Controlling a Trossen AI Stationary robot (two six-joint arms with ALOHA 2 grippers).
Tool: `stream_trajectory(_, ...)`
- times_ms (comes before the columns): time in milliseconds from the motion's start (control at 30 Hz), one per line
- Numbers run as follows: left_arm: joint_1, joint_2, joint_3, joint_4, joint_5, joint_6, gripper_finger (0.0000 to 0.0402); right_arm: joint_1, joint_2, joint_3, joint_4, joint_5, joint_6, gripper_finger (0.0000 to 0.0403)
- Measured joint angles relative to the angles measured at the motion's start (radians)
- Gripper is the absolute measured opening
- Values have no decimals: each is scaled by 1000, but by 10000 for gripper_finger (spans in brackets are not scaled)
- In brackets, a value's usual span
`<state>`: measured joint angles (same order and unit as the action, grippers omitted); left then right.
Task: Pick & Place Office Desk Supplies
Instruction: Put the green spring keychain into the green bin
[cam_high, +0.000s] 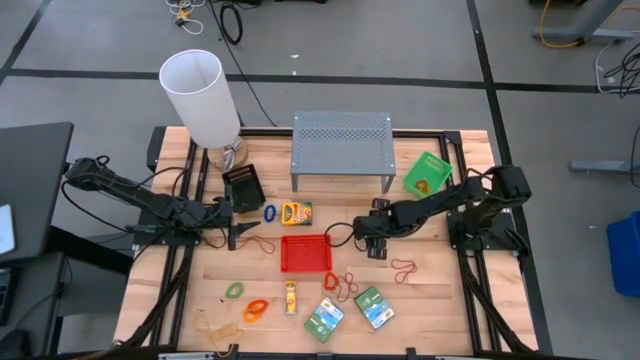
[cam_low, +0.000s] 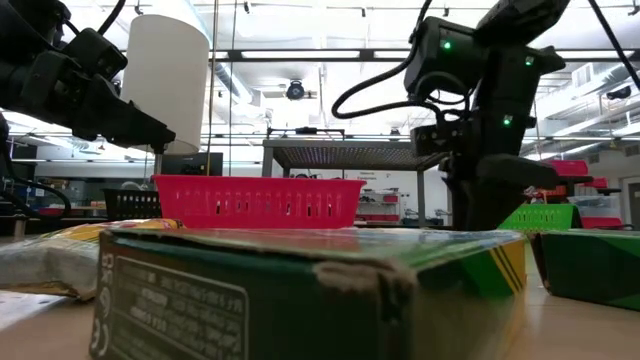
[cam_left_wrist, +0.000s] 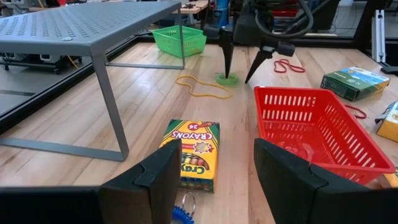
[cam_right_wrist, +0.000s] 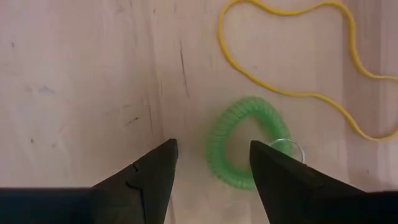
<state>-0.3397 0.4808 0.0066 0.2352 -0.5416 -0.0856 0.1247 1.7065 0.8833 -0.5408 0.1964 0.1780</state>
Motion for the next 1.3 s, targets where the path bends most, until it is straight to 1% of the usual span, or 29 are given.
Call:
stream_trajectory(67,0,0,0,0,0,0,206,0,3,0,2,-10,-10,200)
stream_trajectory(167,0,0,0,0,0,0,206,1,4,0,6,-18,-13,166)
stream_trajectory(233,0,0,0,0,0,0,206,1,4,0,7,-39,-10,131)
stream_trajectory(367,0,0,0,0,0,0,206,11,5,0,9,-72,16,32)
stream_trajectory(400,0,0,0,0,0,0,206,20,5,0,9,-70,16,19)
stream_trajectory(500,0,0,0,0,0,-4,206,55,6,-1,10,-44,32,12)
stream_trajectory(600,0,0,0,0,0,-9,206,95,6,-1,0,-16,95,7)
stream_trajectory(800,0,0,0,0,0,-16,206,202,10,56,-161,-11,253,4)
stream_trajectory(867,0,0,0,0,0,-17,206,233,10,92,-224,36,312,4)
stream_trajectory(1067,0,0,0,0,0,-23,206,293,8,179,-481,224,531,4)
stream_trajectory(1200,0,0,0,0,0,-23,206,300,8,199,-646,332,680,4)
stream_trajectory(1300,0,0,0,0,0,-23,206,298,8,202,-756,384,792,4)
